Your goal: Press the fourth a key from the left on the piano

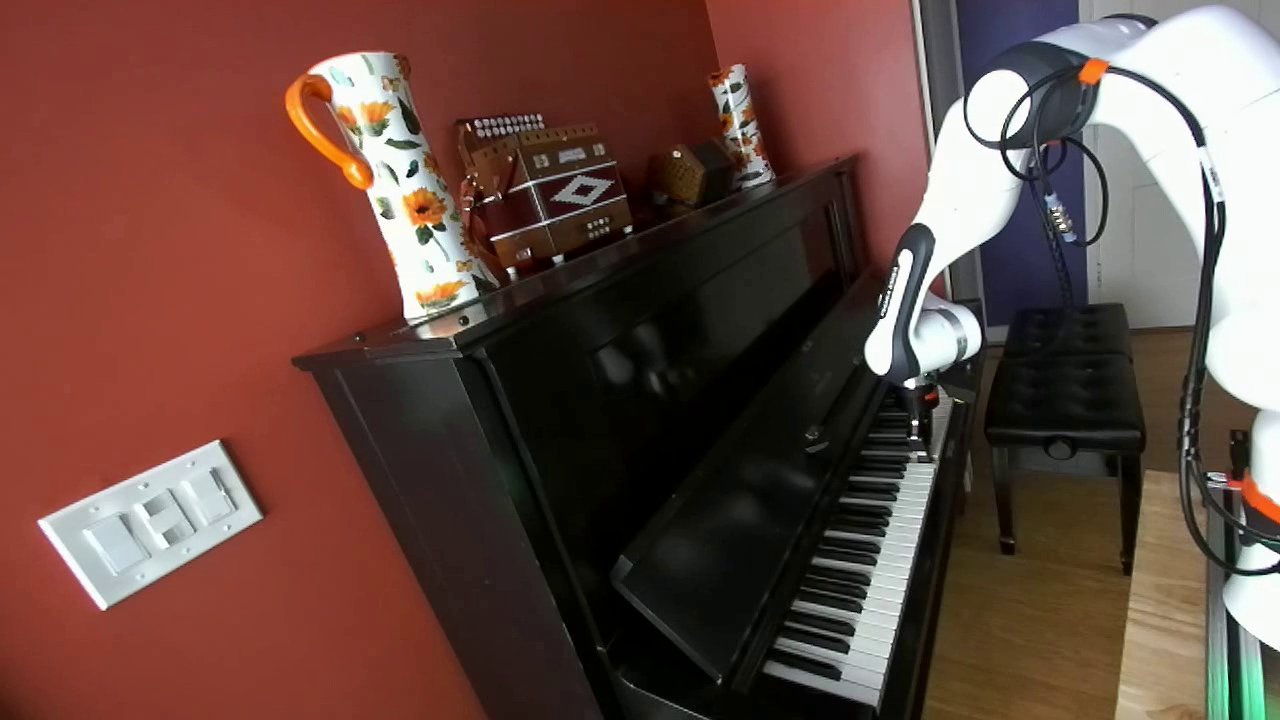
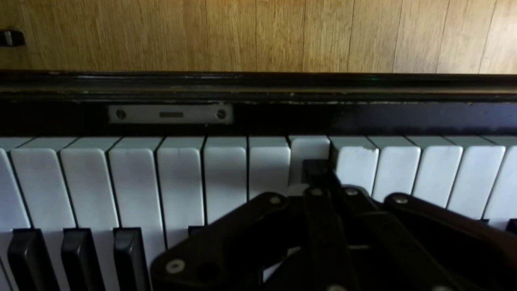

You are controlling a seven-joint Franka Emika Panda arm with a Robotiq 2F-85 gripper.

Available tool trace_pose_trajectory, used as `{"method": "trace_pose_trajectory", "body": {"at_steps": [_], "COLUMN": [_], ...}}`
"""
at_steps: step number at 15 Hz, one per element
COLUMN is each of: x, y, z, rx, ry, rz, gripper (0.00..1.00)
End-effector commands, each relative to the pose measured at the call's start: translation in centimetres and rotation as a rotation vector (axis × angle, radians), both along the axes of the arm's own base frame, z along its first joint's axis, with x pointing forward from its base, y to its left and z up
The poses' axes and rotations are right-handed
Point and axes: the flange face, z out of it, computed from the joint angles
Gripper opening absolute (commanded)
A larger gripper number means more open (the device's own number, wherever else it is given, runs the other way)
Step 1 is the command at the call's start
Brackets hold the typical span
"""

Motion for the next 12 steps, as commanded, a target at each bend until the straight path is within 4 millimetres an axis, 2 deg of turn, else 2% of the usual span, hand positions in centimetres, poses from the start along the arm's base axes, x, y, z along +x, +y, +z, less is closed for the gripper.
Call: {"method": "trace_pose_trajectory", "body": {"at_steps": [1, 12], "x": [0.01, -0.05], "y": [-0.42, -0.39], "z": [-1.37, -1.65], "rx": [0.01, 0.019], "ry": [-0.003, -0.002], "rz": [0.002, 0.001], "gripper": [0.0, 0.0]}}
